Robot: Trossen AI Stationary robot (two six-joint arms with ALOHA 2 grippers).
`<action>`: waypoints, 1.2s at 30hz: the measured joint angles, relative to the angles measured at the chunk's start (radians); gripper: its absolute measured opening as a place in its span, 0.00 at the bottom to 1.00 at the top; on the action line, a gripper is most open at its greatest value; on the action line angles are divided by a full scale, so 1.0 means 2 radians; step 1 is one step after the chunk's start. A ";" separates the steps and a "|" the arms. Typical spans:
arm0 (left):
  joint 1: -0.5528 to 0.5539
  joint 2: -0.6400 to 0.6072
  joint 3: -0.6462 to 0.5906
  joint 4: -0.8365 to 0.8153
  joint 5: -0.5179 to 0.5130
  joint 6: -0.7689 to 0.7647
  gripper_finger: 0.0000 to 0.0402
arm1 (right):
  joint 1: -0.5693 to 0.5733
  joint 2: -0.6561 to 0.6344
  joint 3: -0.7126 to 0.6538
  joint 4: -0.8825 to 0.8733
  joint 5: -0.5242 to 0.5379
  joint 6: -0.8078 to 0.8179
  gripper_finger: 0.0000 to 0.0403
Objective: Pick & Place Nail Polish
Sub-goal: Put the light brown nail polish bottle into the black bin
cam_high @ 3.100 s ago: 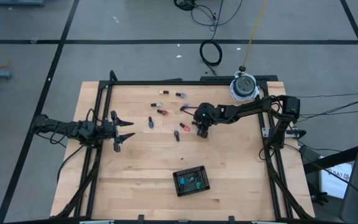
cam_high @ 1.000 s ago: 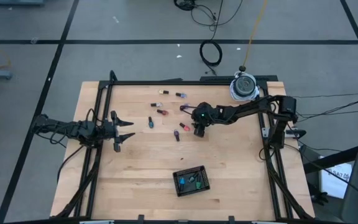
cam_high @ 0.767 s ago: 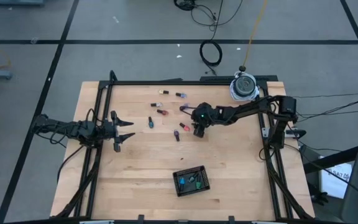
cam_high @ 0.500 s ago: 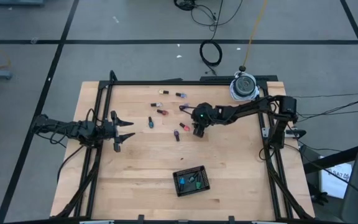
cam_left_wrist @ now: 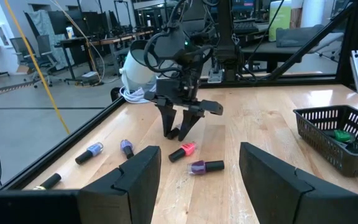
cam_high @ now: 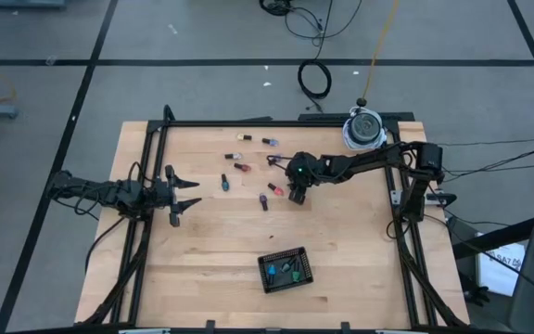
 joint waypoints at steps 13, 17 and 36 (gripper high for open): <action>0.000 0.000 0.000 0.000 0.000 0.000 0.53 | 0.001 0.000 0.000 -0.016 -0.003 -0.023 0.12; 0.000 0.000 0.000 0.000 0.000 0.000 0.53 | 0.000 0.000 0.000 -0.015 -0.002 -0.038 0.12; 0.000 0.000 0.000 0.000 0.000 0.000 0.53 | 0.012 -0.203 -0.094 0.138 -0.114 -0.033 0.12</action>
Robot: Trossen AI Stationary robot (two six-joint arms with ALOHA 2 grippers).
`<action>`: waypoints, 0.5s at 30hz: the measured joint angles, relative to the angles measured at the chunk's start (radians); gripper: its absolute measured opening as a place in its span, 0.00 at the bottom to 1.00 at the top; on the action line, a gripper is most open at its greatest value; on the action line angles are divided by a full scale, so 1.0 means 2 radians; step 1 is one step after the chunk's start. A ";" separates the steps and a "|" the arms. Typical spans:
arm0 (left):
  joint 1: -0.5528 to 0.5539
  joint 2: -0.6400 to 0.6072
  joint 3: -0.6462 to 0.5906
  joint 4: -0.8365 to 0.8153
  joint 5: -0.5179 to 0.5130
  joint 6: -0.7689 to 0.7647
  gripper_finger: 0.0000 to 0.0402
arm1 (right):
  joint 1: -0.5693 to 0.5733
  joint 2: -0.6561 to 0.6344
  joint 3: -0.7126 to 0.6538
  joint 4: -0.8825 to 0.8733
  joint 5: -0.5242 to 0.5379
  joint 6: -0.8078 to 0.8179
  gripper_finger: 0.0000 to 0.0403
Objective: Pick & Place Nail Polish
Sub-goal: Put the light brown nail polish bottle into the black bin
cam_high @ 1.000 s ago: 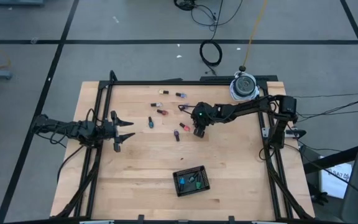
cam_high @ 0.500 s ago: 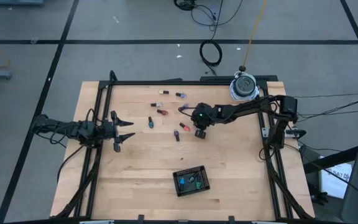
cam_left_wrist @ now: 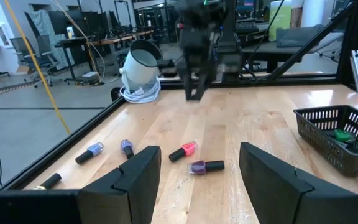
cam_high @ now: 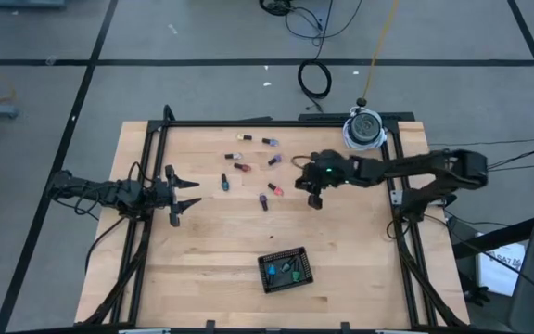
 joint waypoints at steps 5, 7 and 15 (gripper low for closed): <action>0.000 0.000 0.000 0.000 0.000 0.000 0.53 | 0.023 -0.043 -0.089 0.186 -0.043 0.042 0.12; 0.000 0.000 0.000 0.000 0.000 0.000 0.53 | 0.035 -0.056 -0.116 0.241 -0.040 0.047 0.12; 0.000 0.000 0.000 0.000 -0.003 0.000 0.53 | 0.073 -0.060 -0.160 0.381 -0.031 0.061 0.12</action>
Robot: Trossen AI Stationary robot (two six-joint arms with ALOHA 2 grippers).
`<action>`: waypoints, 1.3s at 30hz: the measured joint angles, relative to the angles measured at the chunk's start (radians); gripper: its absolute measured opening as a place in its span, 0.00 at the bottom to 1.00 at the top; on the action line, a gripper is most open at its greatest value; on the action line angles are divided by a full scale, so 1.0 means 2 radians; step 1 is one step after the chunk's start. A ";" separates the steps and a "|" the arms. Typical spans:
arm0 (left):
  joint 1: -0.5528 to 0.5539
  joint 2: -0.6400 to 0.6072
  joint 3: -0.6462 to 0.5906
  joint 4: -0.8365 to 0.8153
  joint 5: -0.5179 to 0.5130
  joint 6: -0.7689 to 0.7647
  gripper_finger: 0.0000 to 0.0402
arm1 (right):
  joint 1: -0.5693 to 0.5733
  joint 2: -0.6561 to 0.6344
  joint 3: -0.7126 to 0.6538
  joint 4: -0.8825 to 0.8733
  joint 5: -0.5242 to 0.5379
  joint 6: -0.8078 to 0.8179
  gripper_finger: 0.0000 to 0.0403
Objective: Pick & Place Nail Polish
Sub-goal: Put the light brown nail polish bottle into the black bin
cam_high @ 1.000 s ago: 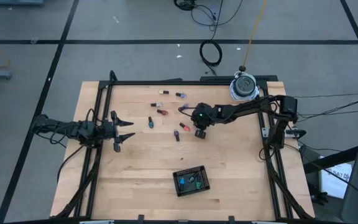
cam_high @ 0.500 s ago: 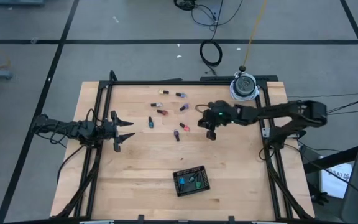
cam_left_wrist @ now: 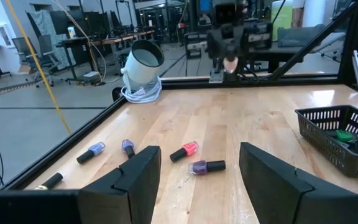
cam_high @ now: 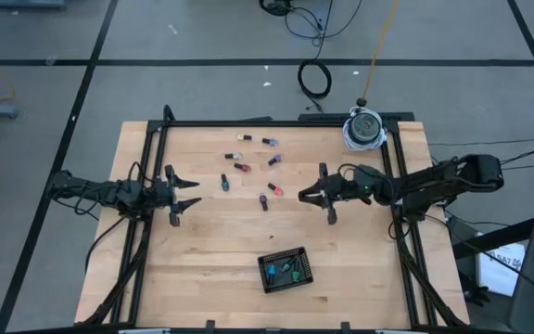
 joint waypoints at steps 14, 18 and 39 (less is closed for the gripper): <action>0.000 0.000 0.000 0.000 0.002 0.000 0.53 | 0.040 0.001 0.000 0.077 -0.255 0.086 0.12; 0.000 0.000 0.000 0.000 0.002 0.000 0.53 | 0.062 0.001 0.000 0.134 -0.304 0.088 0.12; 0.000 0.000 0.000 0.000 0.003 0.000 0.53 | 0.071 0.001 0.000 0.163 -0.259 0.084 0.12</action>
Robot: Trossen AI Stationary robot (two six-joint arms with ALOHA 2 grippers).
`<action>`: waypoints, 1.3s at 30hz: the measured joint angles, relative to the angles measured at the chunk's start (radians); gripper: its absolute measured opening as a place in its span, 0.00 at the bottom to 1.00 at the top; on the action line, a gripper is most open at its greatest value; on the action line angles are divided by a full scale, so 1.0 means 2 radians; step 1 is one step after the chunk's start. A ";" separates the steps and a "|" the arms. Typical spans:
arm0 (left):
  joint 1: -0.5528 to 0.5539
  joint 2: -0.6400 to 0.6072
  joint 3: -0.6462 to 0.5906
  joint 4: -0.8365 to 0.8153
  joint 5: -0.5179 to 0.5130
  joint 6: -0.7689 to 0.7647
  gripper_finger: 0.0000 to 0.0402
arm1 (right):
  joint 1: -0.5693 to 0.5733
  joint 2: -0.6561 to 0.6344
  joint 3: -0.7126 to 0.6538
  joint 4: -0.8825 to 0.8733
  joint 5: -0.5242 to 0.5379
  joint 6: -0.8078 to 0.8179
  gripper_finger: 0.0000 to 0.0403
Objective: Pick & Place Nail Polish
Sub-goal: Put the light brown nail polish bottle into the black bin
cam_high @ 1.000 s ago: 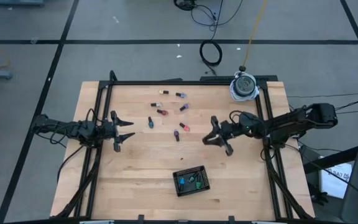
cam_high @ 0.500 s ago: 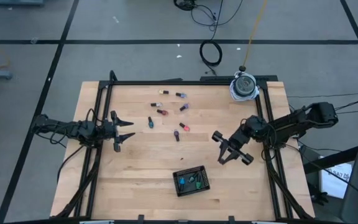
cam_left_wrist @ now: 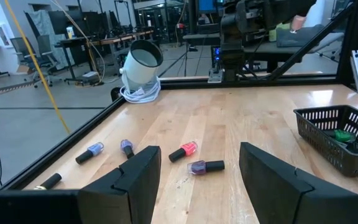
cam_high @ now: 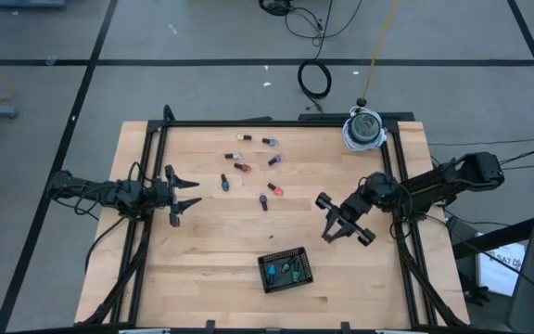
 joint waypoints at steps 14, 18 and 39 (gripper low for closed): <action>0.000 0.000 0.000 0.000 0.000 0.000 0.53 | 0.001 0.000 0.000 -0.030 0.225 -0.061 0.12; 0.000 0.000 0.000 0.000 0.000 0.000 0.53 | 0.016 0.000 0.000 -0.045 0.369 -0.103 0.12; 0.000 0.000 0.000 0.000 0.000 0.000 0.53 | 0.094 0.000 0.000 -0.041 0.863 -0.344 0.12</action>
